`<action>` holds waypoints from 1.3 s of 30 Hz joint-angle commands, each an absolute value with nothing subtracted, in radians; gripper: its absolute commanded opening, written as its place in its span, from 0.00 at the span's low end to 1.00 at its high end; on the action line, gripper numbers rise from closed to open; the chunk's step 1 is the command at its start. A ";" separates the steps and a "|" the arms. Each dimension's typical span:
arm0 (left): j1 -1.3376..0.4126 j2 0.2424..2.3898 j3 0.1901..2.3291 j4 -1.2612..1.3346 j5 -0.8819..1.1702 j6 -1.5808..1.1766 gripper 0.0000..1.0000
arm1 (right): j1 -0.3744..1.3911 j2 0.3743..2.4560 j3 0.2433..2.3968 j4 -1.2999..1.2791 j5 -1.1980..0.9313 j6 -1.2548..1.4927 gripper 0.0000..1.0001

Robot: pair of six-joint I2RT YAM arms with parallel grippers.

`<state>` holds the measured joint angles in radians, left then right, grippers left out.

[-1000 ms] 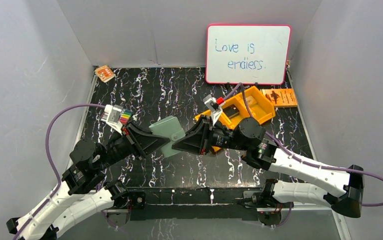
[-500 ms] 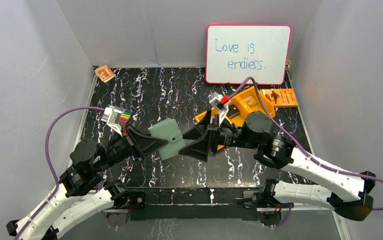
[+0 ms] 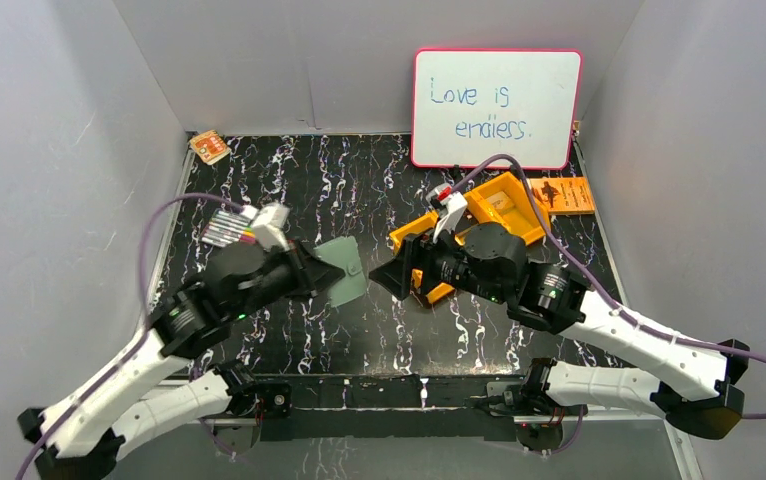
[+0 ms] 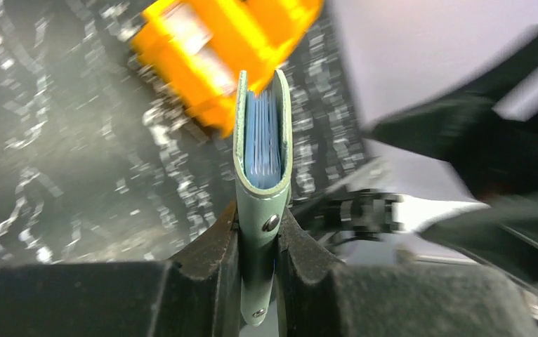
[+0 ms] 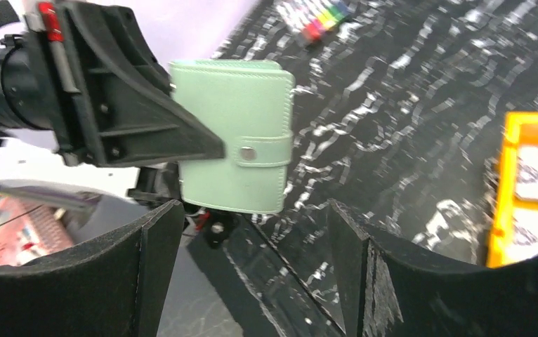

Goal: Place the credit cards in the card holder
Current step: Place the card holder at the center of the board.

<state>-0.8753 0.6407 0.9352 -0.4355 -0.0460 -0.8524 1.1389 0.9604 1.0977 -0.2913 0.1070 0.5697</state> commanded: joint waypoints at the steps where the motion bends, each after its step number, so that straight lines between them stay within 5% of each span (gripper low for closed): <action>1: -0.876 0.869 0.963 -0.579 -0.165 -0.779 0.00 | 1.137 0.973 1.091 -0.421 0.302 0.603 0.83; 19: -0.486 1.441 0.845 -0.114 0.306 -0.778 0.00 | 1.137 0.832 0.879 -0.459 0.403 0.672 0.84; 30: -0.417 1.526 0.810 0.023 0.498 -0.814 0.00 | 1.137 0.831 0.825 -0.427 0.371 0.689 0.83; 39: -0.406 1.603 0.796 -0.066 0.464 -0.778 0.06 | 1.137 0.869 0.831 -0.430 0.347 0.695 0.83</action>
